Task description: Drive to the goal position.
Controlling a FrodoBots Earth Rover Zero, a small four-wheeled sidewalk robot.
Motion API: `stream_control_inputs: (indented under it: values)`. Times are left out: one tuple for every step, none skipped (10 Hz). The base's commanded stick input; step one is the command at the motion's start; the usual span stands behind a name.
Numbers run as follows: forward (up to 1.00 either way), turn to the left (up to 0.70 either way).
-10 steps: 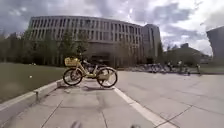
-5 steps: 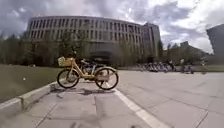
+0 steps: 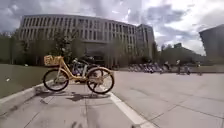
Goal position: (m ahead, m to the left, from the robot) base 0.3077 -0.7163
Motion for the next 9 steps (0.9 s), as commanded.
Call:
stream_control_inputs:
  values:
    - [0.70,-0.29]
    - [0.70,-0.29]
    - [0.70,-0.29]
    - [0.70,-0.29]
    - [0.70,-0.29]
    - [0.70,-0.29]
    - [0.70,-0.29]
    - [0.70,-0.29]
    - [0.70,-0.29]
